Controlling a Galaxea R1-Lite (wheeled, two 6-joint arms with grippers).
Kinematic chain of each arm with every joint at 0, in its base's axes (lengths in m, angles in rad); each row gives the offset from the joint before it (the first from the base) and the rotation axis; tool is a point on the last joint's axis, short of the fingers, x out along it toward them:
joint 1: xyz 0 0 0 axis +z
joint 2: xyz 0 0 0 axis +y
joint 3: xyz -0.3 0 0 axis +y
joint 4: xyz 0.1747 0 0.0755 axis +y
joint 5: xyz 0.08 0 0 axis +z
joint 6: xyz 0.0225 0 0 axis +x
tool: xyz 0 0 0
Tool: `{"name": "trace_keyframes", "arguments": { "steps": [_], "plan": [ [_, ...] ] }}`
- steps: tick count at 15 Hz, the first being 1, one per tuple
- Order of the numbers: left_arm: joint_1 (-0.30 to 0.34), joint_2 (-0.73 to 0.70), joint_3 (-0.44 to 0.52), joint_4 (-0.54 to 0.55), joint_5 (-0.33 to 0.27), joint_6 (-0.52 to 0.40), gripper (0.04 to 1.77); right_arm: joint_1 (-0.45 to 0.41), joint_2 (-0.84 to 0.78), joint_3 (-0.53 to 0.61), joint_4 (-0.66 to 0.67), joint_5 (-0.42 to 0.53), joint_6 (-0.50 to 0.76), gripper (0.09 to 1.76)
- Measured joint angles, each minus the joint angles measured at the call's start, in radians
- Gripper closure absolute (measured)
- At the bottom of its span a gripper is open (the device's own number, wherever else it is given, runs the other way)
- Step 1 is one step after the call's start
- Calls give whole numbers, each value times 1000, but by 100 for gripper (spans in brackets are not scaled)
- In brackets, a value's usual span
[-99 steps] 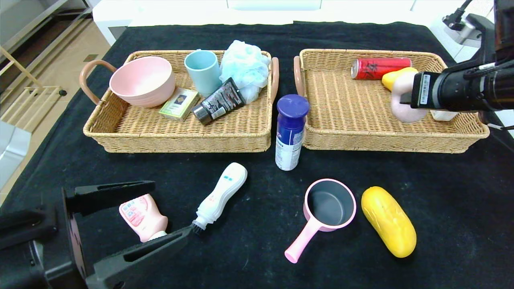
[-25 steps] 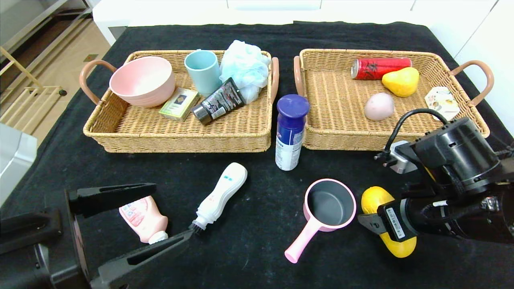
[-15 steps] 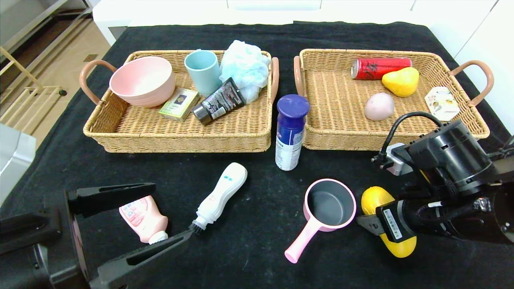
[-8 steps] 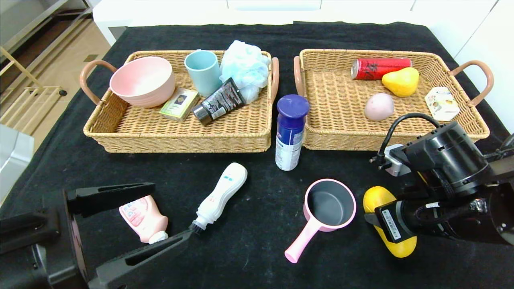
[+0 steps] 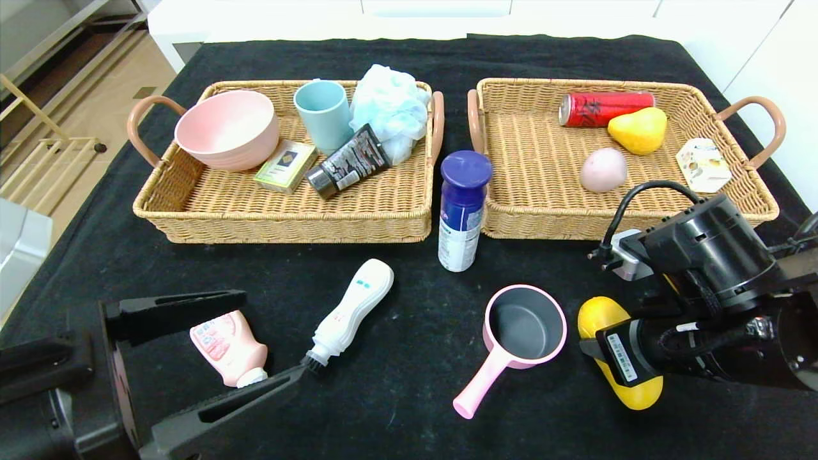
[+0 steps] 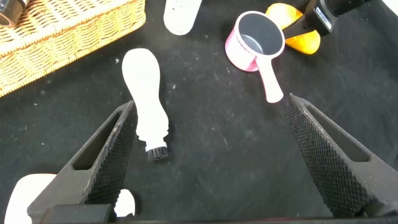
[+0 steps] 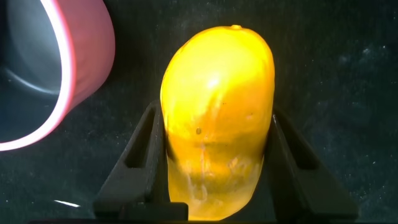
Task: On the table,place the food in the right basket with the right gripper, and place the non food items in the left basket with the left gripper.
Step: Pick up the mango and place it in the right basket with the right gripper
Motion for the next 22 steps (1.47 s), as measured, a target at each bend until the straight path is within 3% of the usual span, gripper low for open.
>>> {"name": "trace_keyframes", "arguments": {
  "steps": [11,16,22],
  "plan": [
    [0,2,0,1,0,1,9,17,-80,-7,2,4,28,89],
    [0,2,1,1,0,2,9,-8,-143,-20,-73,2,39,89],
    [0,1,1,1,1,4,9,-79,-171,-216,-61,2,34,89]
  ]
}}
